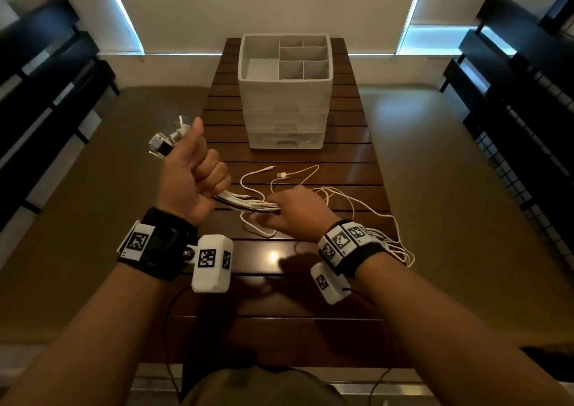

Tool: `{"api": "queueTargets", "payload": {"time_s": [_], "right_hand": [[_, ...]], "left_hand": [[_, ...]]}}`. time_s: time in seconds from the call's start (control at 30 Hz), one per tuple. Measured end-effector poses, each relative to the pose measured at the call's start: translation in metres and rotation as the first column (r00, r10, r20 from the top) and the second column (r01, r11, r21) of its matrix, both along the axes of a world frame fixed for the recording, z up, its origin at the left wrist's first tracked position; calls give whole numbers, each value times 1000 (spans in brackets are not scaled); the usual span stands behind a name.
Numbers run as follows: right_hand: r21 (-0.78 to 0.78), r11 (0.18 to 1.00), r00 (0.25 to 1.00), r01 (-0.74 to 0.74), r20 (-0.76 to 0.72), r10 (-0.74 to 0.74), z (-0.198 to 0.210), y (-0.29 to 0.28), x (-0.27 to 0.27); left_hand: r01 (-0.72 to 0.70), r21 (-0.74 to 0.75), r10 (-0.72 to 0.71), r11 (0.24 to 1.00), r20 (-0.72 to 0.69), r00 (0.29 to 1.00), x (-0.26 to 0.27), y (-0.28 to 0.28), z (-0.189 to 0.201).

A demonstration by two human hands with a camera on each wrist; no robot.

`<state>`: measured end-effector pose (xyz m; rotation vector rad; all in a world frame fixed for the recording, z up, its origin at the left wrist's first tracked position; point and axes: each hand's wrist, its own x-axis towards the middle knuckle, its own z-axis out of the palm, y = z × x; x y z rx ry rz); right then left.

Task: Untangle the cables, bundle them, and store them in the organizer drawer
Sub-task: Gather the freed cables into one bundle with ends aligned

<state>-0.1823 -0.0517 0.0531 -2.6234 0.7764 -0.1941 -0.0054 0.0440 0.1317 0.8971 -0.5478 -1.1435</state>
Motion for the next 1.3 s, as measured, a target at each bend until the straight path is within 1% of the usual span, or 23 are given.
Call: {"api": "queueTargets", "payload": {"time_s": [0.1,0.17,0.23,0.33,0.4,0.43,0.47,0.5,0.53,0.57,0.6,0.67,0.7,0.77,0.83,0.9,0.97,1.03,1.1,1.13,1.17,1.23,1.3], "right_hand": [[-38,999,996,8,-86,-11,-14,-5,-14],[-25,999,992,35,-123,-37,-20,-3,-15],[12,998,992,55,-116,-54,-25,6,-15],[84,995,996,45,-74,-39,-37,19,-17],[261,965,998,15,-61,1,-39,21,-21],[406,914,998,8,-67,21,-37,17,-22],[553,833,998,10,-63,30,-29,12,-24],[651,759,999,18,-41,11,-21,2,-26],[682,731,999,32,-4,-41,-14,-11,-27],[652,754,992,75,30,-124,-10,-26,-26],[579,803,976,143,55,-213,-7,-42,-25],[372,882,943,289,45,-329,-12,-70,-16],[308,898,943,314,9,-333,-18,-79,-8],[260,918,954,301,-74,-291,-32,-88,15],[272,899,938,344,-146,-314,-46,-92,39],[300,850,899,433,-217,-381,-62,-96,59],[267,830,863,490,-280,-420,-75,-99,72],[161,811,821,562,-224,-525,-80,-98,78],[62,777,780,626,-51,-624,-77,-99,80],[25,784,784,620,-1,-621,-75,-102,80],[-4,815,815,580,-4,-580,-73,-104,82],[-45,883,880,468,-75,-470,-74,-110,84],[-38,858,853,512,-90,-513,-75,-115,85]], "left_hand": [[-10,62,11,998,-25,1000,3,3,-6],[-39,109,38,993,9,999,-1,2,-11],[-80,135,74,988,49,996,-2,0,-14],[-69,151,66,986,23,998,2,-1,-23],[-26,165,27,986,-2,1000,6,0,-30],[2,171,1,985,-17,1000,7,2,-33],[28,173,-22,984,-36,999,8,3,-37],[49,174,-39,984,-60,997,10,5,-41],[59,174,-45,983,-84,995,11,7,-44],[60,172,-42,983,-106,994,14,9,-47],[55,171,-34,984,-121,992,17,10,-50],[41,173,-18,984,-135,991,23,11,-55],[35,171,-11,985,-136,991,25,11,-57],[30,167,-7,985,-132,991,27,10,-60],[28,180,-6,983,-120,993,28,8,-62],[23,212,0,977,-105,994,28,6,-64],[26,258,3,966,-110,994,26,4,-64],[25,302,11,953,-117,993,25,5,-65],[24,329,12,944,-106,994,24,4,-67],[21,337,14,941,-99,995,24,4,-68],[15,341,19,940,-95,995,24,4,-68],[6,343,27,939,-91,996,24,3,-69],[1,343,32,939,-91,995,23,2,-69]]}}
